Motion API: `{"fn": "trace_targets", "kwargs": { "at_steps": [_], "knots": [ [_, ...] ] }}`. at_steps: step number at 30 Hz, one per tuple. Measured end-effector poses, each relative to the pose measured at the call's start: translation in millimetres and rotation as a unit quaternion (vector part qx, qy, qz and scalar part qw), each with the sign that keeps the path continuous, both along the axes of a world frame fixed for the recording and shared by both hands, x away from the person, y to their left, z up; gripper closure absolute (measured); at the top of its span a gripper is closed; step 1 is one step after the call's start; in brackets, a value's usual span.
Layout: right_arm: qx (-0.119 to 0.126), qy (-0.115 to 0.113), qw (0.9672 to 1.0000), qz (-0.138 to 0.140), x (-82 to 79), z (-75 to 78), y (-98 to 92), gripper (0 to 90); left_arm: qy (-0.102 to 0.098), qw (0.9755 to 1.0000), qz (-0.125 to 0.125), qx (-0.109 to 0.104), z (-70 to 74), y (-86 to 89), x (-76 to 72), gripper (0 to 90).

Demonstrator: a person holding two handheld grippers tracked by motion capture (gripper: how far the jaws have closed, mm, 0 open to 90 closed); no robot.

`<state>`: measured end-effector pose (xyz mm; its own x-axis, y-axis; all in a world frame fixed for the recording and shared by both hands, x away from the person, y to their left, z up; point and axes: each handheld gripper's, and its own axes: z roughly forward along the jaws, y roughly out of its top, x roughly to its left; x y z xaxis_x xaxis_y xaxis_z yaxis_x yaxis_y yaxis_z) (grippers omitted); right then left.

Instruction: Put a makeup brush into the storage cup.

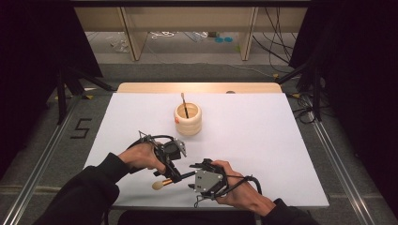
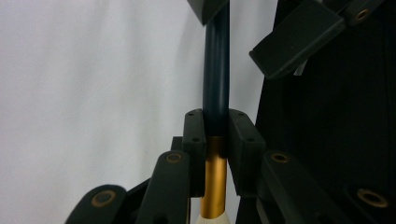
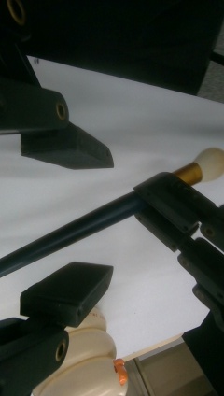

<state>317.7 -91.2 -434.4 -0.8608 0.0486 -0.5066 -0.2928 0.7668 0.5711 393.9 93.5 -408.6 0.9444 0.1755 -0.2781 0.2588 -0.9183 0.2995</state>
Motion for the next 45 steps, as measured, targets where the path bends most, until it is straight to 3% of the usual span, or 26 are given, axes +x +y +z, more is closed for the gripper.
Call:
{"fn": "trace_targets", "kwargs": {
  "at_steps": [1, 2, 4, 5, 9, 13, 16, 17, 19, 22, 23, 24, 25, 26, 28, 30, 32, 34, 35, 37, 45],
  "knots": [
    [0.0, 0.0, 1.0, 0.0, 0.0, 0.0, 0.0, 43.2, 0.0, 1.0, 0.0, 0.0, 0.0, 0.0, 0.0, 78.2],
    [-0.019, -0.022, 0.9994, 0.016, 1.1, 0.4, 1.7, 45.6, 0.003, 0.9999, 0.014, -0.004, -1.1, -1.6, -1.9, 78.2],
    [-0.025, -0.029, 0.9991, 0.018, 0.1, -0.6, 3.7, 46.8, 0.004, 0.9999, 0.016, -0.002, -1.4, -2.0, -2.3, 78.2],
    [-0.028, -0.025, 0.9993, 0.01, -1.7, -1.5, 3.9, 47.2, 0.005, 0.9999, 0.0, 0.009, -0.7, -2.6, -0.4, 78.2],
    [-0.029, -0.019, 0.9994, 0.007, -2.9, -3.6, 6.3, 50.5, 0.014, 0.9997, 0.019, 0.002, -1.4, -5.3, -2.6, 78.2],
    [-0.037, -0.012, 0.9992, -0.002, -4.9, -4.5, 6.9, 54.3, 0.013, 0.9998, 0.004, 0.016, -0.2, -6.0, 0.4, 78.2],
    [-0.05, -0.031, 0.9981, 0.016, -2.7, -3.5, 8.5, 56.5, 0.014, 0.9997, 0.005, 0.02, -0.5, -7.7, 1.6, 78.2],
    [-0.041, -0.021, 0.9989, 0.002, -5.4, -5.2, 9.2, 57.1, 0.016, 0.9997, 0.008, 0.019, -0.9, -7.9, 1.7, 78.1],
    [-0.04, -0.027, 0.9988, 0.009, -4.3, -5.2, 9.9, 58.1, 0.018, 0.9996, 0.017, 0.015, -1.8, -8.4, 0.9, 78.1],
    [-0.048, -0.037, 0.9981, 0.014, -3.7, -5.9, 10.8, 60.8, 0.014, 0.9996, 0.002, 0.023, -1.1, -8.9, 3.0, 78.2],
    [-0.058, -0.047, 0.9969, 0.024, -2.2, -5.1, 10.7, 61.4, 0.016, 0.9996, 0.004, 0.023, -1.0, -9.0, 2.6, 78.2],
    [-0.052, -0.059, 0.996, 0.042, 0.0, -6.6, 12.1, 62.2, 0.016, 0.9996, 0.004, 0.023, -1.0, -9.0, 2.6, 78.2],
    [-0.048, -0.039, 0.9979, 0.015, -4.9, -7.2, 12.4, 62.8, 0.016, 0.9996, 0.004, 0.024, -0.7, -9.1, 2.4, 78.2],
    [-0.063, -0.058, 0.9956, 0.038, -1.5, -5.1, 12.1, 63.3, 0.012, 0.9997, 0.001, 0.023, -0.6, -9.4, 2.6, 78.2],
    [-0.065, -0.055, 0.9956, 0.039, -2.2, -5.3, 12.5, 63.9, 0.012, 0.9997, 0.0, 0.023, -0.4, -9.6, 2.3, 78.2],
    [-0.07, -0.078, 0.9928, 0.058, -0.3, -3.4, 14.4, 65.5, 0.02, 0.9995, 0.004, 0.025, -0.2, -9.7, 0.9, 78.2],
    [-0.073, -0.079, 0.9922, 0.063, -0.3, -3.9, 15.2, 66.1, 0.014, 0.9996, 0.0, 0.023, -0.4, -9.9, 2.1, 78.2],
    [-0.073, -0.064, 0.9942, 0.046, -3.5, -6.1, 14.8, 66.6, 0.021, 0.9995, 0.006, 0.025, -0.7, -10.3, 0.7, 78.2],
    [-0.073, -0.071, 0.9933, 0.054, -2.1, -6.4, 15.3, 66.9, 0.015, 0.9996, -0.001, 0.023, -1.1, -10.8, 1.6, 78.2],
    [-0.075, -0.067, 0.9941, 0.043, -4.2, -6.3, 15.7, 67.7, 0.016, 0.9996, -0.001, 0.024, -1.0, -10.9, 1.6, 78.1],
    [-0.082, -0.065, 0.9934, 0.047, -4.1, -7.0, 17.1, 70.1, 0.018, 0.9994, -0.003, 0.03, -1.5, -12.9, 1.3, 78.1]
  ]
}}
